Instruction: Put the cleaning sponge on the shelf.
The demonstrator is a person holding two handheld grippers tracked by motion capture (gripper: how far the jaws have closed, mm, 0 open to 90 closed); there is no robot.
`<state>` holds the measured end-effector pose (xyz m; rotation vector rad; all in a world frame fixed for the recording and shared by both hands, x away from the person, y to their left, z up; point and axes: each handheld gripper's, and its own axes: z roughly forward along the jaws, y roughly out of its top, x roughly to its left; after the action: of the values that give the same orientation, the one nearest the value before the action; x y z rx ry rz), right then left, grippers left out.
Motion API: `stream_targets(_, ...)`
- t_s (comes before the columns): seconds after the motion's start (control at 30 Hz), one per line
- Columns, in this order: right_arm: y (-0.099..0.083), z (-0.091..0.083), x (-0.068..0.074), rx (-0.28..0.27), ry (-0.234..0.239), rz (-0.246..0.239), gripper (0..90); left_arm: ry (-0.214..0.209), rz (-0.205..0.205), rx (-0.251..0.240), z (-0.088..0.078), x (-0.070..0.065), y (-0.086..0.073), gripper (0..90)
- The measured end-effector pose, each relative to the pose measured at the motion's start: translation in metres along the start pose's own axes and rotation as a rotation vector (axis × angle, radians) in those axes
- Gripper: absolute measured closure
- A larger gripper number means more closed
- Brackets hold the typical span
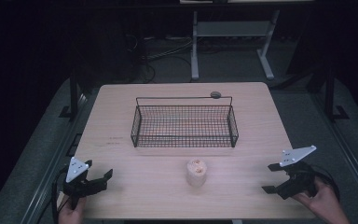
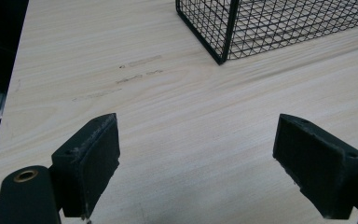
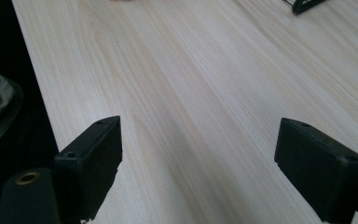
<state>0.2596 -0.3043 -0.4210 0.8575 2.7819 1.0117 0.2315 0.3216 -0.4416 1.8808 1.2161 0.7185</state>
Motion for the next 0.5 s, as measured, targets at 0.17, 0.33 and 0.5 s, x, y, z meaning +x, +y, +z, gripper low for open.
stream_targets(0.17, 0.006, 0.000, 0.003, 0.010, 0.011, -0.025, 14.4, -0.003, 0.000, -0.004, 0.000, -0.001, 0.000, 13.8)
stream_targets(0.33, 0.020, 0.002, 0.007, 0.030, 0.040, -0.036, 14.4, -0.009, 0.008, -0.007, 0.001, -0.002, 0.001, 13.8)
stream_targets(0.5, 0.037, 0.007, 0.013, 0.051, 0.056, -0.074, 14.4, -0.009, 0.003, -0.005, 0.001, -0.001, 0.001, 13.8)
